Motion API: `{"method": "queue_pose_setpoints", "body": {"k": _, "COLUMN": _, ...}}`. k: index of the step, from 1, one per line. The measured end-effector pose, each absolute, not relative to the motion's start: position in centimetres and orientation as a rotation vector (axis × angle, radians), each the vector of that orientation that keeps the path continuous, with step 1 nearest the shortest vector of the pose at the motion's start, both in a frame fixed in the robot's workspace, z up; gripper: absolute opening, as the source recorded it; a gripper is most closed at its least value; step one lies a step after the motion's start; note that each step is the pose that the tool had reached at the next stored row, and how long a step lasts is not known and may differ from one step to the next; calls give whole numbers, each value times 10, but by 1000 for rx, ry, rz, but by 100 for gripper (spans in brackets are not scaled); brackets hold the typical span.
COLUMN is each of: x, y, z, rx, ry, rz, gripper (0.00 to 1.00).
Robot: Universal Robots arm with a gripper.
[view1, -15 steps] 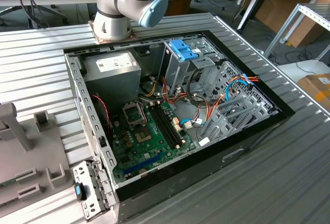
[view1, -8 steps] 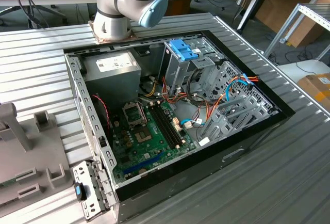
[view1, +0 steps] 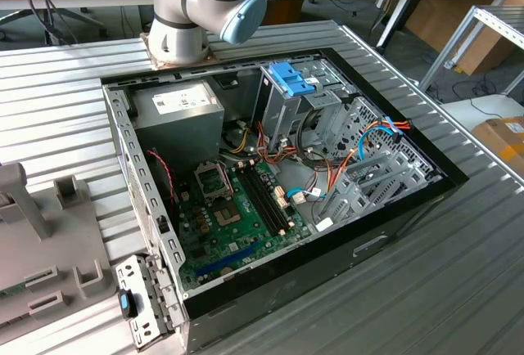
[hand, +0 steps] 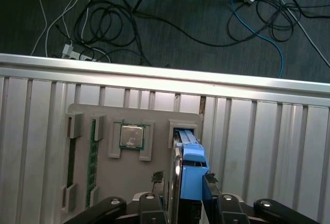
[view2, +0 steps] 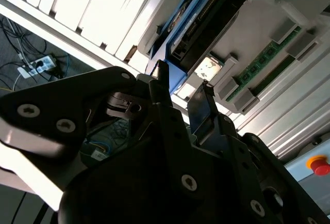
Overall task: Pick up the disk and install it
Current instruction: 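Pick up the disk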
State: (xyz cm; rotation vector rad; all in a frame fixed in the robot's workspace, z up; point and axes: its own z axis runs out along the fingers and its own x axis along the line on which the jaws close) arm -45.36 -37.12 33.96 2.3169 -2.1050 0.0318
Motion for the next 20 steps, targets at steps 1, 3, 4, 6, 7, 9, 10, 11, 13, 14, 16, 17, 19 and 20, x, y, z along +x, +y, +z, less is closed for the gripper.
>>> {"method": "queue_pose_setpoints", "body": {"k": 1, "x": -454, "y": -371, "z": 340, "rx": 2317, "ry": -2105, "rz": 32, "gripper": 42}}
{"method": "queue_pose_setpoints", "body": {"k": 3, "x": -454, "y": -371, "z": 339, "rx": 2317, "ry": -2105, "rz": 32, "gripper": 42}}
{"method": "queue_pose_setpoints", "body": {"k": 4, "x": -454, "y": -371, "z": 338, "rx": 2317, "ry": -2105, "rz": 32, "gripper": 42}}
{"method": "queue_pose_setpoints", "body": {"k": 6, "x": -454, "y": -371, "z": 338, "rx": 2317, "ry": -2105, "rz": 32, "gripper": 42}}
{"method": "queue_pose_setpoints", "body": {"k": 7, "x": -454, "y": -371, "z": 336, "rx": 2317, "ry": -2105, "rz": 32, "gripper": 42}}
{"method": "queue_pose_setpoints", "body": {"k": 9, "x": -454, "y": -371, "z": 336, "rx": 2317, "ry": -2105, "rz": 32, "gripper": 42}}
{"method": "queue_pose_setpoints", "body": {"k": 10, "x": -454, "y": -371, "z": 338, "rx": 2317, "ry": -2105, "rz": 32, "gripper": 42}}
{"method": "queue_pose_setpoints", "body": {"k": 11, "x": -454, "y": -371, "z": 340, "rx": 2317, "ry": -2105, "rz": 32, "gripper": 42}}
{"method": "queue_pose_setpoints", "body": {"k": 13, "x": -454, "y": -370, "z": 341, "rx": 2334, "ry": -2121, "rz": -1, "gripper": 42}}
{"method": "queue_pose_setpoints", "body": {"k": 14, "x": -454, "y": -370, "z": 341, "rx": 2336, "ry": -2123, "rz": -6, "gripper": 42}}
{"method": "queue_pose_setpoints", "body": {"k": 16, "x": -454, "y": -370, "z": 341, "rx": 2337, "ry": -2123, "rz": -6, "gripper": 42}}
{"method": "queue_pose_setpoints", "body": {"k": 17, "x": -454, "y": -370, "z": 341, "rx": 2337, "ry": -2124, "rz": -7, "gripper": 42}}
{"method": "queue_pose_setpoints", "body": {"k": 19, "x": -454, "y": -372, "z": 341, "rx": 2337, "ry": -2123, "rz": -7, "gripper": 42}}
{"method": "queue_pose_setpoints", "body": {"k": 20, "x": -454, "y": -372, "z": 341, "rx": 2337, "ry": -2124, "rz": -7, "gripper": 44}}
